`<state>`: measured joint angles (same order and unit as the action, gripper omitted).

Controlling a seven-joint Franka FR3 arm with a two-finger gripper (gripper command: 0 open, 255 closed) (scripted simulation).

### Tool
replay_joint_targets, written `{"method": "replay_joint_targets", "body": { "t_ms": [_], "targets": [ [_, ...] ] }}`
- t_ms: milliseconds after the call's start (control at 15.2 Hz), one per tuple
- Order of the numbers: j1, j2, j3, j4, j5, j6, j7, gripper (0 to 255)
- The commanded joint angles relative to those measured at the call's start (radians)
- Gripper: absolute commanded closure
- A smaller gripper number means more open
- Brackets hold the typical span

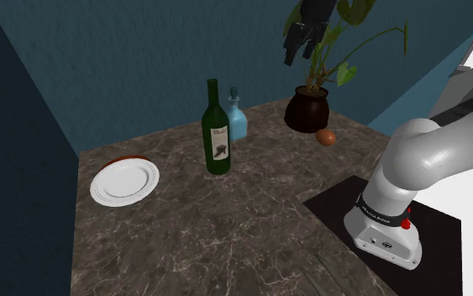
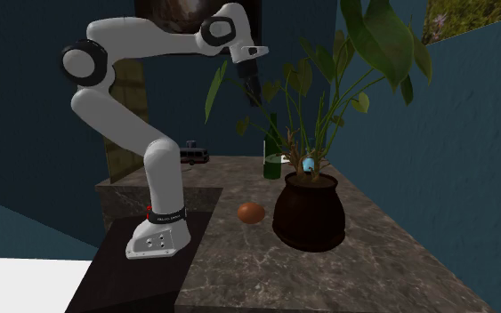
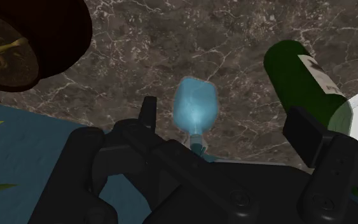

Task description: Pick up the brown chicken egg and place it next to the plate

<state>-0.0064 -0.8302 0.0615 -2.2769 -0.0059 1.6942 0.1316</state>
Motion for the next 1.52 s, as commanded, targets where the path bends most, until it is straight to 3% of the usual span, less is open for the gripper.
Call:
{"method": "replay_joint_targets", "body": {
  "t_ms": [0, 792, 1452],
  "targets": [
    [0.000, 0.000, 0.000, 0.000, 0.000, 0.000, 0.000, 0],
    [-0.048, -0.057, -0.267, -0.294, -0.056, 0.146, -0.242, 0],
    [-0.110, 0.057, -0.522, -0.429, -0.140, 0.297, -0.470, 0]
  ]
}}
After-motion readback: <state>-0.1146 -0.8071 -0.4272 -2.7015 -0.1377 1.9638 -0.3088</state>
